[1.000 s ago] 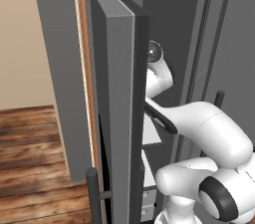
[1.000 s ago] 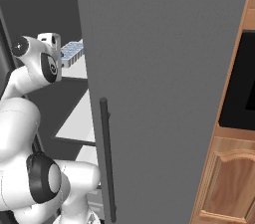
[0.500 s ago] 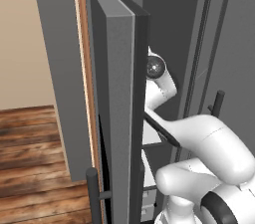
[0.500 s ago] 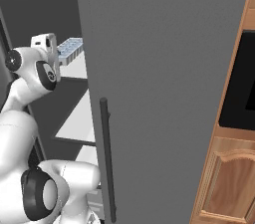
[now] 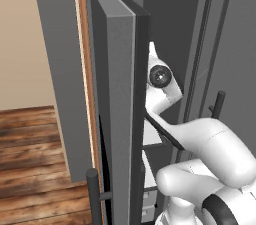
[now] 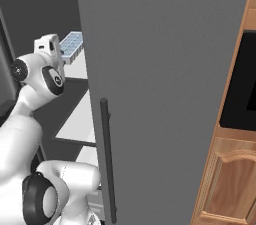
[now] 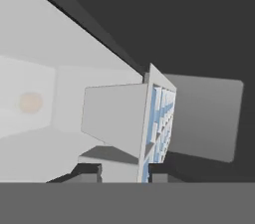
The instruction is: Open the freezer door, pick up the ice cube tray from the freezer, and place it on the dining counter.
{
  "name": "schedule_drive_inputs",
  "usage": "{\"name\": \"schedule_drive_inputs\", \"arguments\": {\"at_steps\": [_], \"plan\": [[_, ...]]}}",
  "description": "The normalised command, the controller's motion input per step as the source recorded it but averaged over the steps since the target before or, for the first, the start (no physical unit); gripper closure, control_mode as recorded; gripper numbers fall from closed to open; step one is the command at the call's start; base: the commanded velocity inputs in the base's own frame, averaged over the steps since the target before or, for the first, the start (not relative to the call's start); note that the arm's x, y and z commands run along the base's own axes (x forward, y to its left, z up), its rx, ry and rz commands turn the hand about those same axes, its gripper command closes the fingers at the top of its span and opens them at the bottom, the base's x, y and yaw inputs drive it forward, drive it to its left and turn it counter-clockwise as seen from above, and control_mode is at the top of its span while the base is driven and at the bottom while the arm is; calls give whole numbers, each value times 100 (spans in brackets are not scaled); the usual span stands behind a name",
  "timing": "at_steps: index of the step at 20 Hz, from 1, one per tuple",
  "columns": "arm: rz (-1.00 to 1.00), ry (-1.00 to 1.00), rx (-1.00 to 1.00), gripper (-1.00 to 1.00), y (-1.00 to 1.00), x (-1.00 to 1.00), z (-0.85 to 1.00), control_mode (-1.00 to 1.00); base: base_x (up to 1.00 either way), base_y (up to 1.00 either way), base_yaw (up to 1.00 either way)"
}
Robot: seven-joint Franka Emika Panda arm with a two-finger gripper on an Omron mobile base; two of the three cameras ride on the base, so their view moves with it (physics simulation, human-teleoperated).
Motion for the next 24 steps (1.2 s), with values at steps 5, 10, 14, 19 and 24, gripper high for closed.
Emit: {"name": "schedule_drive_inputs", "arguments": {"at_steps": [5, 10, 14, 19, 24], "plan": [[0, 11, 0, 100, -1, -29, 46, -100, 0, 0, 0], [1, 4, 0, 100, -5, -57, 18, -100, 0, 0, 0], [6, 0, 0, 100, -28, -91, 0, -100, 0, 0, 0], [3, 0, 0, 100, -35, -92, 3, -100, 0, 0, 0], [1, 0, 0, 100, -18, -91, 0, -100, 0, 0, 0]]}}
